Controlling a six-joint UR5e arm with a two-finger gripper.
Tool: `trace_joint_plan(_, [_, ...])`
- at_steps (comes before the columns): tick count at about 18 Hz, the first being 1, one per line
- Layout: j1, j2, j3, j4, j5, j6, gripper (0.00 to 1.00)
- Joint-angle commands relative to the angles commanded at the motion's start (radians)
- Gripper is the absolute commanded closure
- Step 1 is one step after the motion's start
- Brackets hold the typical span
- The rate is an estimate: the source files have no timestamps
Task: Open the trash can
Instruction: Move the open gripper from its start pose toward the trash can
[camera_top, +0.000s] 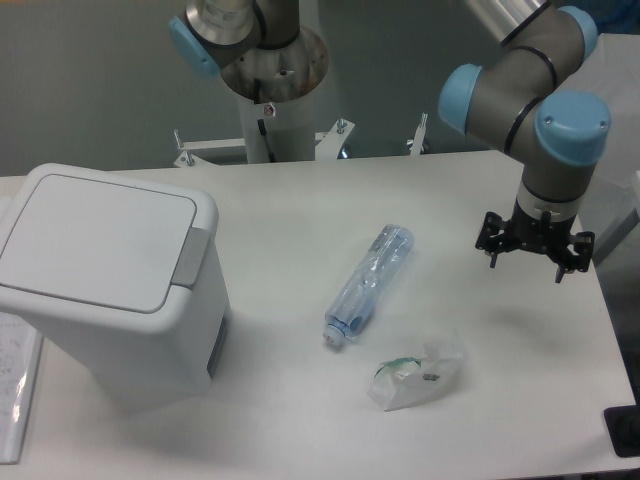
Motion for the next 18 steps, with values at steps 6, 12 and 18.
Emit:
trace_joint_plan(6, [-0.043, 0.005, 0.002, 0.002, -0.002, -0.115, 0.0])
trace_joint_plan(12, [-0.084, -0.008, -0.02, 0.02, -0.003, -0.161, 0.0])
trace_joint_plan(18, [-0.089, -0.005, -0.043, 0.129, -0.066, -0.368, 0.0])
